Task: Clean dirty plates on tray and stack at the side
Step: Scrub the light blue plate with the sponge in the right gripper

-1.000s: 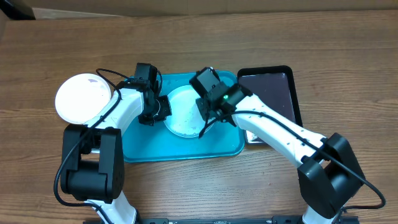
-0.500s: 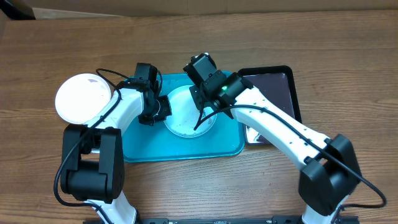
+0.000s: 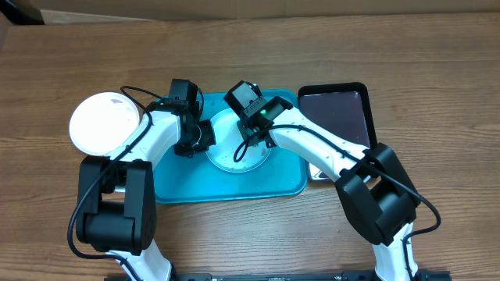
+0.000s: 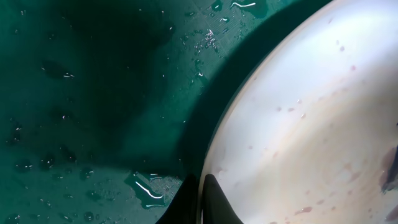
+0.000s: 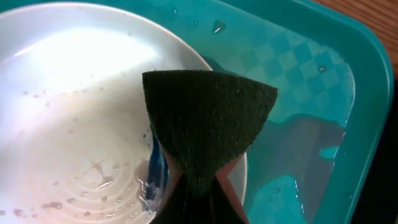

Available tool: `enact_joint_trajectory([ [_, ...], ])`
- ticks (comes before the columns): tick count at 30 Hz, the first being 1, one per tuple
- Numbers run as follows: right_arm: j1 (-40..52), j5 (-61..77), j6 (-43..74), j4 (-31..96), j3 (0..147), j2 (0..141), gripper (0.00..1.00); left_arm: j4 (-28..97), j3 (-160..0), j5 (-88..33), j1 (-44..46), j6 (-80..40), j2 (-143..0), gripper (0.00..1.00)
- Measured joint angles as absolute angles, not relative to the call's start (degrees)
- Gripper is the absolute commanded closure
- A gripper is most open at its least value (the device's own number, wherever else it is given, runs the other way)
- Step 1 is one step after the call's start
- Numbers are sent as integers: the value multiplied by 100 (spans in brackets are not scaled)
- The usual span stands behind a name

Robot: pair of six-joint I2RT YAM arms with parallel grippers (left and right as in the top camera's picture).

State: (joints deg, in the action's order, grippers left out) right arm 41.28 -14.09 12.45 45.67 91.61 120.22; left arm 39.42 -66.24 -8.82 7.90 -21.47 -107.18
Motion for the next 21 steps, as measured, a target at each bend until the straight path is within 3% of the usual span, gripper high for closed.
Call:
enact_joint_trajectory([
  [21,4128,-1441,1404,4410,8952,12062,96,3962,-6624,-884,790,-2147,-10718,96],
])
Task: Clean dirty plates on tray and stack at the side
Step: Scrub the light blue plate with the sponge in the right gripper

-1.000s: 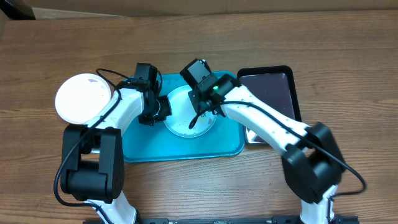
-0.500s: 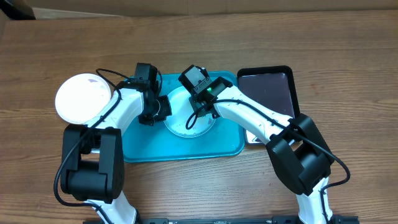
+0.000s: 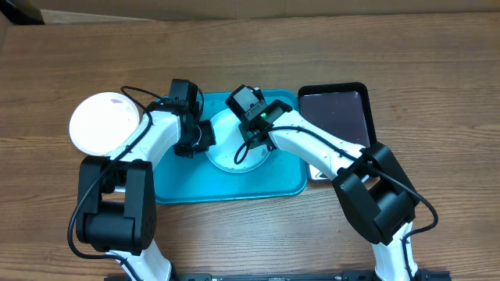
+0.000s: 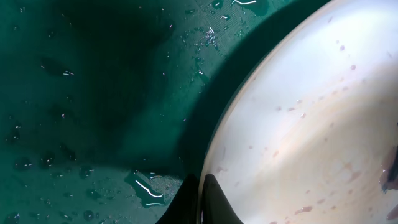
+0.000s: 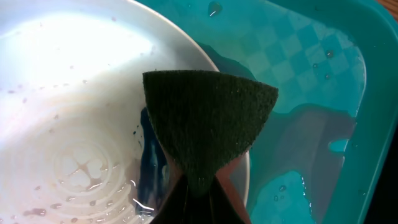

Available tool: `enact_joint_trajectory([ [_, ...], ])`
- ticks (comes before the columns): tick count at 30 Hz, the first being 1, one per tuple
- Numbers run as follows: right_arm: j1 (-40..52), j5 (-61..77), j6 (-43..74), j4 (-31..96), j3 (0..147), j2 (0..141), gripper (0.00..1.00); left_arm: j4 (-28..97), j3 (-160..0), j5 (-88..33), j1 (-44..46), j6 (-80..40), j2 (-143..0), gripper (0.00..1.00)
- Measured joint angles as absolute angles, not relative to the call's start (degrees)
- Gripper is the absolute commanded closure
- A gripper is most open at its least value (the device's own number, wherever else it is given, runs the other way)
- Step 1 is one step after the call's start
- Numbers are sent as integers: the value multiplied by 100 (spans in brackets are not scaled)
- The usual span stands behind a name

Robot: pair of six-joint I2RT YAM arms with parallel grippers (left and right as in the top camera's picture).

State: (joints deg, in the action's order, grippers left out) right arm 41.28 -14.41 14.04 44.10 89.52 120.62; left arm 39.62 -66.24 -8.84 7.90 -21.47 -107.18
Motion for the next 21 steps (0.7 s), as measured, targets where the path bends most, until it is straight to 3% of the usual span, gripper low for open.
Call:
enact_joint_trajectory([
  [21,3983,-519,1883,4324,9039,12407,96,3964,-6624,-873,790,-2147,-10718,96],
])
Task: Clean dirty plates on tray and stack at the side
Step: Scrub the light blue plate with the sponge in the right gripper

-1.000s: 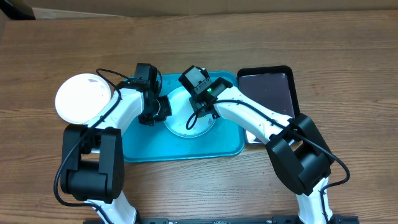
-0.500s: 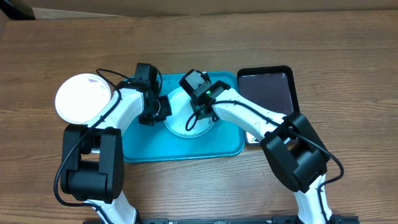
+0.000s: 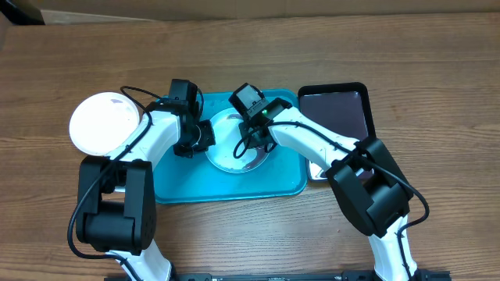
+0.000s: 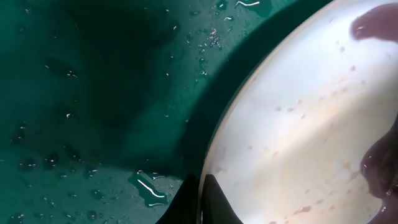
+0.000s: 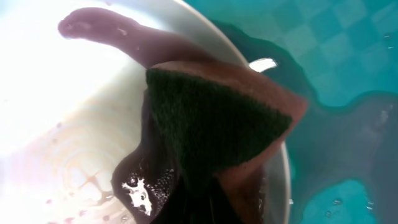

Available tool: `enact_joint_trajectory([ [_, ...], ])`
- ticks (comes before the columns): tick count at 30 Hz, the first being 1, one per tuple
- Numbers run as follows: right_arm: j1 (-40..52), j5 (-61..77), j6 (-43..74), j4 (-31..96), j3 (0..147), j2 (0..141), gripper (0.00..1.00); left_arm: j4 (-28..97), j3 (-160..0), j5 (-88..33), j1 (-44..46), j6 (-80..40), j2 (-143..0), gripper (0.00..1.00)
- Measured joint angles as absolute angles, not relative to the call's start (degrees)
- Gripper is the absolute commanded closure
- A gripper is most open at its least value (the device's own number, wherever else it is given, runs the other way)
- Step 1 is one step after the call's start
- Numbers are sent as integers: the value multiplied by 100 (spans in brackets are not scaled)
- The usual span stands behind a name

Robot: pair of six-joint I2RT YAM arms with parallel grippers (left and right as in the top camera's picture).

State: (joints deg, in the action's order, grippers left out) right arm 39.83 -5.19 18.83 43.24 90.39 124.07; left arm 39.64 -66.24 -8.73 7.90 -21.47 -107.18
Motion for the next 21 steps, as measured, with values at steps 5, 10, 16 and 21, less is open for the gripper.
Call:
enact_joint_trajectory([
  [5,3972,-161,1914,4294,9061,12418,96,3983,-6624,-834,790,-2147,-10718,96],
  [10,3972,248,1929,4226,9065,12436,96,3983,-6624,-829,790,-2147,-10718,96],
  [16,3972,766,1935,4093,9065,12468,96,3986,-6624,-829,790,-2147,-10718,96],
  [21,3964,1225,1927,3900,9065,12512,96,3983,-6624,-827,790,-2147,-10718,96],
])
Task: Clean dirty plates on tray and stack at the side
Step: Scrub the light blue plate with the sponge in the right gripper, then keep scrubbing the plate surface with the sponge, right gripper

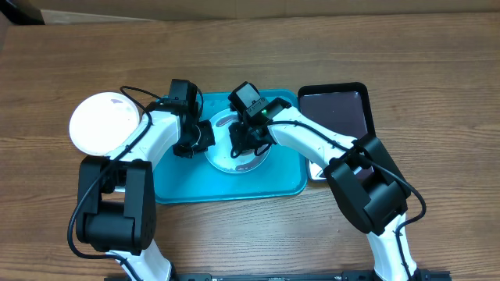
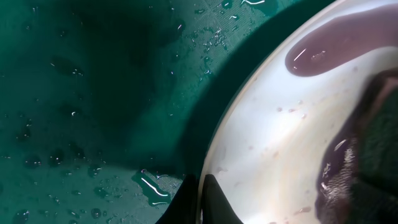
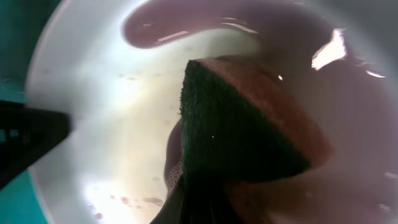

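Observation:
A white dirty plate [image 1: 223, 158] lies in the teal tray [image 1: 176, 187], wet with a purplish-brown liquid [image 2: 323, 53]. My left gripper [image 2: 200, 198] is shut on the plate's left rim [image 2: 214, 162], one finger under and one over it. My right gripper [image 3: 199, 202] is shut on a green and brown sponge [image 3: 239, 134] that presses on the plate's inside [image 3: 93, 112]. From above, the right gripper [image 1: 244, 139] sits over the plate's middle and the left gripper [image 1: 201, 139] at its left edge. Small brown specks dot the plate [image 2: 273, 134].
A clean white plate [image 1: 104, 122] lies on the wooden table left of the tray. A black tray [image 1: 336, 113] holding dark liquid stands to the right of the teal one. Water drops [image 2: 149, 186] lie on the teal tray's floor.
The sponge has moved from the plate's right rim farther left onto its middle. The purplish liquid now covers more of the plate. My left gripper has kept its hold.
At first the sponge hung dry over the plate's right rim while my left gripper held the left rim. It then stood closer over the plate. After that it touched the plate with dark liquid spreading, and now it is pressed on the middle.

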Available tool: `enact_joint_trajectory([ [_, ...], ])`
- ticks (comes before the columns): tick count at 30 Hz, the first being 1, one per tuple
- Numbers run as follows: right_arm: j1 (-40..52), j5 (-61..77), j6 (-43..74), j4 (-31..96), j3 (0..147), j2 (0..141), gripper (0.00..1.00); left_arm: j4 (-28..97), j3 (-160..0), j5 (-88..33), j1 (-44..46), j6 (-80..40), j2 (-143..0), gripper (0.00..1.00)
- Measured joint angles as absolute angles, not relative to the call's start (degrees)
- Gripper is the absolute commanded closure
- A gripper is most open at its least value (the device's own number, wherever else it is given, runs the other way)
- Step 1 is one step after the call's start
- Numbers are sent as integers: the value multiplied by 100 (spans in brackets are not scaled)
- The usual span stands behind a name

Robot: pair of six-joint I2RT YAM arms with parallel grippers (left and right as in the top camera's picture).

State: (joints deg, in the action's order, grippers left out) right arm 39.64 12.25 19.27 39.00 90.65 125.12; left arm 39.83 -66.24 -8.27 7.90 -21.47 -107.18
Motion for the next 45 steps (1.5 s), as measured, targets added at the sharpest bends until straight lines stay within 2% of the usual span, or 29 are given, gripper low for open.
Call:
enact_joint_trajectory([
  [6,3649,2333,1708,3931,9144,12597,96,3986,-6624,-827,790,-2147,-10718,96],
  [12,2912,3865,1455,4023,9231,12527,96,3979,-6624,-858,790,-2147,-10718,96],
  [18,2506,4261,1166,4416,9273,12049,96,3979,-6624,-862,790,-2147,-10718,96],
  [29,2716,3269,928,4591,9299,11887,96,3977,-6624,-880,790,-2147,-10718,96],
  [45,2827,2676,893,3385,8691,12335,96,3970,-6624,-882,790,-2147,-10718,96],
])
